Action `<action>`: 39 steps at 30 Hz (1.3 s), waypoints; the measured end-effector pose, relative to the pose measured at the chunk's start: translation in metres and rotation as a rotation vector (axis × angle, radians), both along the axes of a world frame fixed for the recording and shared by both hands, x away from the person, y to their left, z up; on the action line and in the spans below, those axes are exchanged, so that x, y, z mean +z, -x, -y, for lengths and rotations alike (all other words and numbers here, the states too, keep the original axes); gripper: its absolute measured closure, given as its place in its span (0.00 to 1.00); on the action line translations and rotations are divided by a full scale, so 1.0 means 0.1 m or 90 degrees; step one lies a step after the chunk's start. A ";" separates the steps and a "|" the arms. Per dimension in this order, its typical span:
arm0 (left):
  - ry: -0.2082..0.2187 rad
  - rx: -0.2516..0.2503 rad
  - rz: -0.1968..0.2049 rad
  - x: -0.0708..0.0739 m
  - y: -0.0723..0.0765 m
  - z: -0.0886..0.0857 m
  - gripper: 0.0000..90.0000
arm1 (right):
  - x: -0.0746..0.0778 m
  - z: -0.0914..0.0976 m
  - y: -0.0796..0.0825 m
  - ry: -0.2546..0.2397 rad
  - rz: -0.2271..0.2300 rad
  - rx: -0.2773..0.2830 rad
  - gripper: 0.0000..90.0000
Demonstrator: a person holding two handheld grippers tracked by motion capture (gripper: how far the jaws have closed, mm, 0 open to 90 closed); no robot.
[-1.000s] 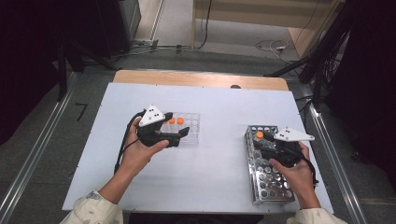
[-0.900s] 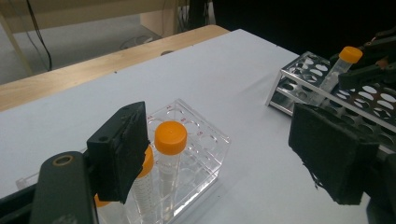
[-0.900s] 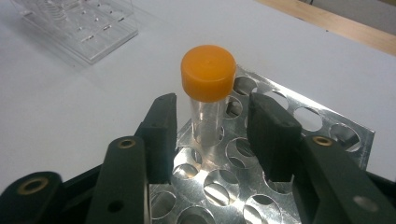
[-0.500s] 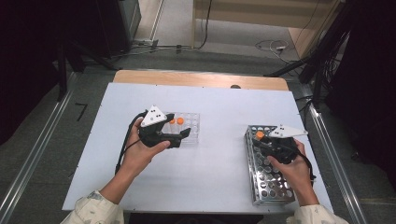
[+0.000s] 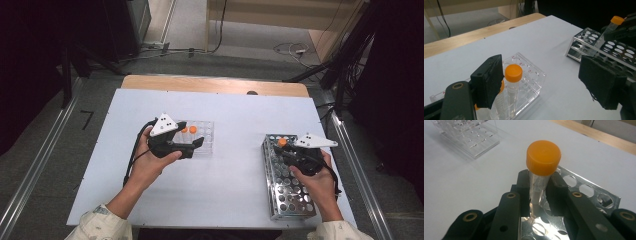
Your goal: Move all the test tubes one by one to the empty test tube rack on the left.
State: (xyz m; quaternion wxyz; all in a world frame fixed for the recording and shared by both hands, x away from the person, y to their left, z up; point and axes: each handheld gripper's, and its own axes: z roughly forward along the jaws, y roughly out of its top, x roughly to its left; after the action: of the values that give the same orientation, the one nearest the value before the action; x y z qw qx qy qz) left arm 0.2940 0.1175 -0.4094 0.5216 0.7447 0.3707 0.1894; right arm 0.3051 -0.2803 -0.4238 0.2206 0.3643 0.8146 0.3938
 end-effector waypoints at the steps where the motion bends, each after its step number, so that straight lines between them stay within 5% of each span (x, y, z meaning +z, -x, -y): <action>1: 0.000 -0.001 0.000 0.00 0.00 0.00 0.24 | 0.01 0.00 0.01 -0.001 0.003 -0.001 0.80; 21: 0.023 -0.021 0.006 0.06 0.05 0.03 0.21 | 0.40 -0.04 0.24 -0.039 0.072 0.003 0.80; 39: 0.032 -0.100 0.032 0.15 0.30 0.32 0.23 | 0.22 -0.91 0.37 -0.031 0.012 0.142 0.80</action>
State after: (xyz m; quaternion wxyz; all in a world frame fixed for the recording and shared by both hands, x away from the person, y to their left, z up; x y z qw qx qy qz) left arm 0.2636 0.0856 -0.3944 0.5627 0.7531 0.3027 0.1568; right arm 0.2681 -0.1897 -0.4021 0.1743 0.2729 0.8381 0.4390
